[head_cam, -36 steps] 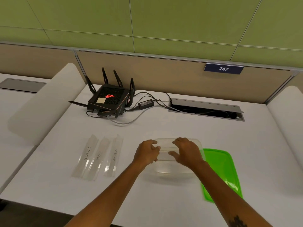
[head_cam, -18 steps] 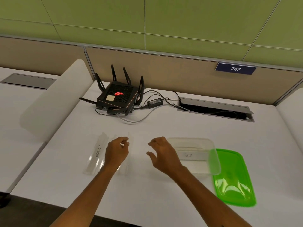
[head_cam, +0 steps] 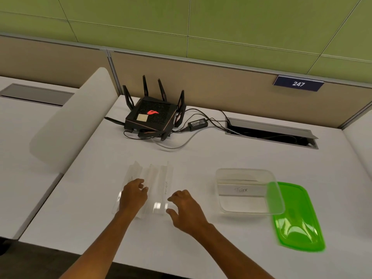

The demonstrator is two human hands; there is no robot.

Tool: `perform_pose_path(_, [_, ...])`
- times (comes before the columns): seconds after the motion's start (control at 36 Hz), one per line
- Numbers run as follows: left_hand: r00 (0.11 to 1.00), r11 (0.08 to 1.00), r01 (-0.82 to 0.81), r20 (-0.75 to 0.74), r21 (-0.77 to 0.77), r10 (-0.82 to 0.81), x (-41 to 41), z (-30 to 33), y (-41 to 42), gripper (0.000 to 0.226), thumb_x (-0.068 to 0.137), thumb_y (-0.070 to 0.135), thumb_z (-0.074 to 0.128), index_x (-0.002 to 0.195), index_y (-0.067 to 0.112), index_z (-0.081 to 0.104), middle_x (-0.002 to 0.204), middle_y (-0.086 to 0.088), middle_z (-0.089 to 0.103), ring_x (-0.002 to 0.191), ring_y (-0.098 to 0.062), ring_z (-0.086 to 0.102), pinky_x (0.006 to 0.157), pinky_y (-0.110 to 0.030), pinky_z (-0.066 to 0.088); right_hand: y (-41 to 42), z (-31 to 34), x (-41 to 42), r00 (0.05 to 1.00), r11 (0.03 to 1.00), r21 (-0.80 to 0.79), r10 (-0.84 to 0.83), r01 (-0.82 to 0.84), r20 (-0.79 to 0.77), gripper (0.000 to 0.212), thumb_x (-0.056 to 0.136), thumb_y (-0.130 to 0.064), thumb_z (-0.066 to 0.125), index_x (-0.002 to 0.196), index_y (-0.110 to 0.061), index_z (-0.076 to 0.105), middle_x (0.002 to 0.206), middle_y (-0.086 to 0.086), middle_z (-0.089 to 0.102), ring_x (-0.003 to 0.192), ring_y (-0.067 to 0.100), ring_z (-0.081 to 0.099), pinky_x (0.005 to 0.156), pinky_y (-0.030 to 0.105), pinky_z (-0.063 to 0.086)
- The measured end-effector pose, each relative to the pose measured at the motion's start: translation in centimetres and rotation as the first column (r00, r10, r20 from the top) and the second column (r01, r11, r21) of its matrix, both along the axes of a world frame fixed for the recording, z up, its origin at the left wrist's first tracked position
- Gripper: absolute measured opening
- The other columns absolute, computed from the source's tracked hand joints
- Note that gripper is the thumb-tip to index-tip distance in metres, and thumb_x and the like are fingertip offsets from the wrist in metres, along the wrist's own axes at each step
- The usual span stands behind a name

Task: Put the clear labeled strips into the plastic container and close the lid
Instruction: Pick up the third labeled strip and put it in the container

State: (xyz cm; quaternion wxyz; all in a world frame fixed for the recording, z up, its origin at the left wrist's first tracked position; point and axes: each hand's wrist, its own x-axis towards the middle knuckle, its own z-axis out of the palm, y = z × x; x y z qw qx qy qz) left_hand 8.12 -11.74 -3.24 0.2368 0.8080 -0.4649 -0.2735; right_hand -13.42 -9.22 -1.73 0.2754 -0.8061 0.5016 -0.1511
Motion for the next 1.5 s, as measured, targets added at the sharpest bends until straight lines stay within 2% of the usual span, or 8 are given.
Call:
perform_pose_path(0.14, [1.0,1.0,0.021,0.009,-0.002,-0.021,0.2,-0.4,0.1,0.029,0.093,0.016,0.071,0.12,0.005,0.072,0.112,-0.013,0.075,0.105,-0.033,0.071,0.093,-0.041,0.055,0.6,-0.4,0.2,1.0,1.0,0.017,-0.016,0.016,-0.011,0.038,0.094,-0.037,0.065,0.127,-0.021,0.064,0.127,-0.006,0.061,0.121,0.01,0.051,0.095,0.026,0.051])
perform_pose_path(0.25, [1.0,1.0,0.018,0.024,-0.008,-0.018,0.3,-0.5,-0.1,0.012,0.091,0.009,0.07,0.09,-0.002,0.071,0.089,-0.018,0.074,0.082,-0.035,0.07,0.062,-0.027,0.046,0.9,-0.6,0.2,0.999,0.999,0.01,-0.045,0.045,-0.008,0.036,0.093,-0.037,0.066,0.125,-0.02,0.065,0.126,-0.006,0.062,0.12,0.01,0.052,0.094,0.025,0.052])
perform_pose_path(0.31, [0.999,1.0,0.01,0.031,-0.014,-0.01,0.3,-0.3,-0.1,0.011,0.091,0.008,0.07,0.086,-0.002,0.07,0.083,-0.016,0.073,0.074,-0.029,0.065,0.057,-0.024,0.04,0.9,-0.5,0.3,0.998,0.998,0.002,-0.057,0.057,-0.005,0.036,0.093,-0.037,0.066,0.124,-0.02,0.066,0.125,-0.007,0.061,0.119,0.009,0.051,0.093,0.024,0.051])
perform_pose_path(0.5, [1.0,0.996,0.004,0.007,-0.085,-0.003,0.3,1.6,-0.2,0.011,0.094,0.011,0.069,0.102,0.005,0.073,0.095,-0.01,0.075,0.084,-0.025,0.067,0.076,-0.03,0.051,0.2,0.6,0.8,0.992,0.993,-0.023,-0.112,0.113,0.061,0.038,0.093,-0.037,0.066,0.126,-0.019,0.065,0.126,-0.007,0.061,0.12,0.008,0.052,0.096,0.021,0.049])
perform_pose_path(0.78, [0.982,0.976,-0.095,-0.177,-0.196,0.06,-2.1,7.8,-1.1,0.015,0.096,0.02,0.069,0.108,0.01,0.07,0.102,-0.004,0.07,0.088,-0.021,0.064,0.078,-0.03,0.052,-2.1,3.7,2.0,0.952,0.979,0.047,-0.205,0.199,0.226,0.061,0.088,-0.047,0.071,0.142,-0.026,0.05,0.14,-0.007,0.054,0.127,0.012,0.051,0.103,0.036,0.051])
perform_pose_path(1.0, [0.856,0.982,-0.151,-0.513,-0.115,0.071,-6.7,11.5,-2.2,0.029,0.094,0.026,0.072,0.121,0.021,0.065,0.116,0.003,0.068,0.105,-0.027,0.067,0.095,-0.043,0.058,-4.4,6.8,0.6,0.913,0.959,0.142,-0.277,0.245,0.299,0.08,0.084,-0.048,0.077,0.149,-0.032,0.035,0.147,-0.008,0.047,0.13,0.013,0.048,0.109,0.036,0.048])
perform_pose_path(1.22, [0.687,0.987,-0.125,-0.727,-0.101,0.012,-11.6,12.7,-2.4,0.022,0.091,0.019,0.076,0.112,0.022,0.069,0.114,-0.001,0.075,0.1,-0.023,0.075,0.076,-0.028,0.065,-6.1,8.6,-4.0,0.87,0.944,0.104,-0.329,0.313,0.367,0.073,0.087,-0.048,0.074,0.148,-0.027,0.04,0.143,-0.006,0.053,0.124,0.017,0.055,0.098,0.035,0.056])
perform_pose_path(1.5, [0.505,0.997,-0.068,-0.863,-0.036,0.003,-16.8,13.3,-2.7,0.023,0.091,0.01,0.074,0.113,0.014,0.07,0.11,-0.004,0.079,0.097,-0.023,0.078,0.085,-0.039,0.064,-6.5,10.0,-10.3,0.883,0.956,0.077,-0.291,0.283,0.369,0.063,0.086,-0.039,0.076,0.142,-0.026,0.049,0.136,-0.006,0.061,0.118,0.018,0.059,0.092,0.032,0.059])
